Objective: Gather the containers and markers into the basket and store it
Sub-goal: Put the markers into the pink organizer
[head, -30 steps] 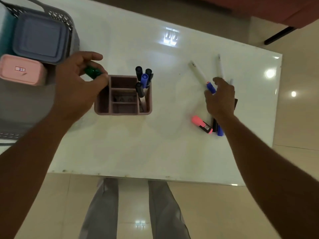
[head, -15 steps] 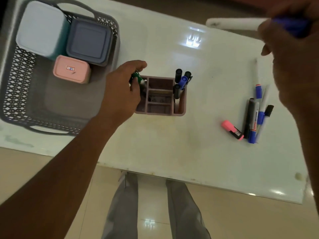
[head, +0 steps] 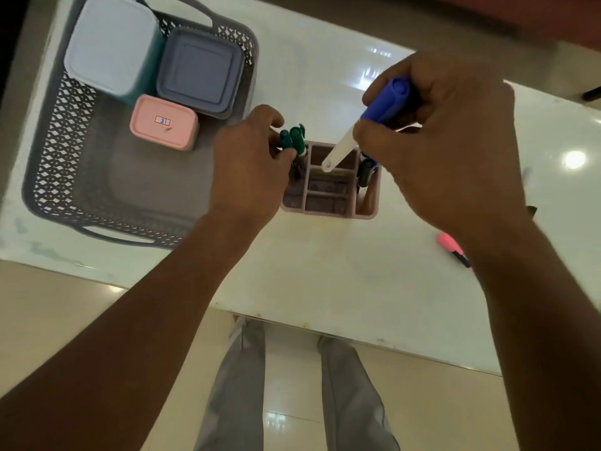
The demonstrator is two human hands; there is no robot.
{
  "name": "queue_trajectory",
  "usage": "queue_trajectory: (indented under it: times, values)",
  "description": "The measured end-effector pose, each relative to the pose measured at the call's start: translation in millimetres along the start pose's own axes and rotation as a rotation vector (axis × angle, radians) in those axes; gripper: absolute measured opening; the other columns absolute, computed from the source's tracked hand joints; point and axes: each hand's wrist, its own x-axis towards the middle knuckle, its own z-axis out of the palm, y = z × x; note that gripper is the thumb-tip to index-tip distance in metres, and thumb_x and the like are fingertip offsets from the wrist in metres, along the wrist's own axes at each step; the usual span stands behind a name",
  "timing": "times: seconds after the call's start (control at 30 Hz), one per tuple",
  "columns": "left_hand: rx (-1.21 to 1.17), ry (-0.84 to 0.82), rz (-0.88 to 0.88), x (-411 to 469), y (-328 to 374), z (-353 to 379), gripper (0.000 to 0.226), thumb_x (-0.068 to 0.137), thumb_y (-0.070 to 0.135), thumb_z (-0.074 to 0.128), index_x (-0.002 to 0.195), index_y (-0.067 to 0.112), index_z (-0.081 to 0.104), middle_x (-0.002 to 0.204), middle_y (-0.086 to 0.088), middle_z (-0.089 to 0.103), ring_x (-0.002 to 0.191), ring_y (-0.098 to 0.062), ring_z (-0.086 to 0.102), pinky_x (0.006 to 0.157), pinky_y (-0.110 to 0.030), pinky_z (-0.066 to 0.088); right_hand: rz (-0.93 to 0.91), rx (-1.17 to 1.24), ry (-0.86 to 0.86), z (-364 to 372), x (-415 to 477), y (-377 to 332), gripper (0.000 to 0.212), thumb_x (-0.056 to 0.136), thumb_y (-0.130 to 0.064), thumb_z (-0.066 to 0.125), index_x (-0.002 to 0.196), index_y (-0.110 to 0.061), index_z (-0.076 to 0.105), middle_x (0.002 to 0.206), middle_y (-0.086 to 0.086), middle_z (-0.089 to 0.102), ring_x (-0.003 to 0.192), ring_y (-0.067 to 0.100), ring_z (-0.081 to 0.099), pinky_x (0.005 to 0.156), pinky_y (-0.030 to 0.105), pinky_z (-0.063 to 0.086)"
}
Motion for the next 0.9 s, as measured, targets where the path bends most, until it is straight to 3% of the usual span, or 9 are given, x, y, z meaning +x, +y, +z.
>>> queue_trajectory:
  times: [0.23,0.37,0.47,0.6,0.8,0.9]
  values:
    - [0.054,-0.014,0.178,2,11,-7,0.014,0.082,0.012,0.072,0.096,0.012,0.072,0.09,-0.003,0.072,0.079,-0.015,0.066,0.076,-0.037,0.057,0.034,0.074,0.055,39,-6,1,0.015,0.077,-0.012,0.071,0.091,-0.015,0.068,0.079,-0.006,0.066,0.069,0.01,0.063,0.066,0.012,0.051]
    - [0.058,-0.071,0.193,8,8,-3,0.014,0.083,0.01,0.068,0.096,0.008,0.072,0.09,-0.006,0.072,0.08,-0.021,0.066,0.078,-0.041,0.055,0.05,0.047,-0.032,74,-5,10,0.019,0.084,-0.007,0.064,0.102,-0.011,0.067,0.09,0.003,0.071,0.082,0.02,0.067,0.081,0.036,0.054]
    - [-0.013,-0.082,0.125,10,2,-4,0.022,0.083,0.004,0.065,0.104,0.006,0.069,0.097,-0.008,0.072,0.084,-0.02,0.066,0.082,-0.037,0.056,0.061,0.056,-0.026,91,-5,18,0.024,0.089,-0.002,0.056,0.111,-0.007,0.065,0.097,0.006,0.071,0.088,0.024,0.067,0.086,0.04,0.052]
    - [-0.059,-0.114,0.074,8,-1,-2,0.035,0.083,0.0,0.064,0.117,0.009,0.064,0.105,-0.005,0.069,0.083,-0.014,0.065,0.08,-0.026,0.055,0.042,0.051,0.06,100,-6,23,0.023,0.09,-0.002,0.057,0.112,-0.004,0.061,0.096,0.01,0.07,0.085,0.026,0.068,0.08,0.045,0.055]
    - [-0.102,-0.12,0.0,0,-14,6,0.054,0.079,0.002,0.069,0.13,0.014,0.055,0.11,0.001,0.063,0.082,-0.015,0.064,0.072,-0.026,0.055,0.114,0.092,0.071,103,-8,31,0.019,0.088,0.004,0.055,0.105,-0.003,0.055,0.092,0.01,0.065,0.082,0.026,0.066,0.075,0.046,0.055]
    - [-0.046,-0.05,-0.015,-10,-21,14,0.056,0.078,0.013,0.075,0.129,0.015,0.051,0.113,0.0,0.059,0.085,-0.013,0.058,0.072,-0.025,0.051,0.14,0.087,0.094,101,-12,35,0.016,0.088,0.001,0.058,0.102,-0.005,0.056,0.089,0.008,0.066,0.08,0.024,0.065,0.074,0.044,0.056]
